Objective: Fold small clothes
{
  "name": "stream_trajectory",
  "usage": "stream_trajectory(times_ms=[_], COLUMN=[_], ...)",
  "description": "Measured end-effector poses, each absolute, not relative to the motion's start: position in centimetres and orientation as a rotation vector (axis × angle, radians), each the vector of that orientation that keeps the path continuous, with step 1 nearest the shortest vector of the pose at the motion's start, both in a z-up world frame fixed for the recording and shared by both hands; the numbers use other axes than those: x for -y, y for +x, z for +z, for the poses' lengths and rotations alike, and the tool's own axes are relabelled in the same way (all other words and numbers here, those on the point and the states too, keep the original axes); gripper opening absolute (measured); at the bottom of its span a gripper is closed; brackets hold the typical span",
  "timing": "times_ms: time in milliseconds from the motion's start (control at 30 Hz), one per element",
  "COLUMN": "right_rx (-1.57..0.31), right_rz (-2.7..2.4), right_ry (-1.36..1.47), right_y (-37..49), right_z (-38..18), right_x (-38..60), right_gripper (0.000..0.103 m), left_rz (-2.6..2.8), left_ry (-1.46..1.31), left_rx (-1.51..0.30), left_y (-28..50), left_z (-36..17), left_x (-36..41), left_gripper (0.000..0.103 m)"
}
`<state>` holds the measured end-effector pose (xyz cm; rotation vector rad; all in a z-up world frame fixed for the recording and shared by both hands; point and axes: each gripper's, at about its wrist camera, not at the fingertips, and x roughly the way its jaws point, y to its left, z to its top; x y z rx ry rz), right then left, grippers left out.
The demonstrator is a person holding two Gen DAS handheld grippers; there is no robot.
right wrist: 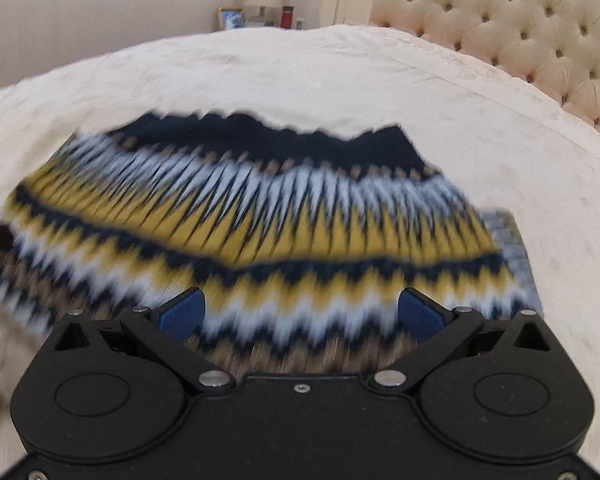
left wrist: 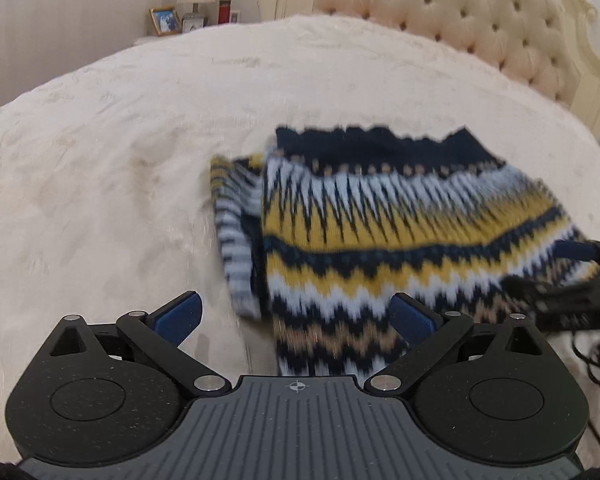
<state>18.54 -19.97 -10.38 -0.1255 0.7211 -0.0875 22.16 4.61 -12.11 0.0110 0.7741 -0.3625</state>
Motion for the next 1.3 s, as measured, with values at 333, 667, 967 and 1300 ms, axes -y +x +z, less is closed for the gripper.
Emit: stream_trajectory(times_ms=[333,667,967,1300], right_rx=[-0.748,-0.612,-0.639,-0.547], right_rz=[-0.09,-0.062,0.107,-0.008], right_ry=[0.04,0.161,0.388,0.584], right_y=[15.4,13.6,11.6,11.6], right_z=[-12.3,-13.4,-11.4,-8.6], right_x=[20.9,22.1,27.3,37.6], right_gripper=[0.103,0.103,0.102,0.102], left_rz=[-0.294,-0.344,-0.325,-0.283], left_ry=[0.072,-0.044,0.005,0.099], left_rx=[-0.843,-0.89,-0.832,-0.921], left_y=[20.2,19.3,23.9,28.7], left_z=[-14.9,-10.8,-7.6,-12.3], left_x=[-2.8,-2.6,3.6,9.2], left_gripper=[0.103,0.1,0.1,0.098])
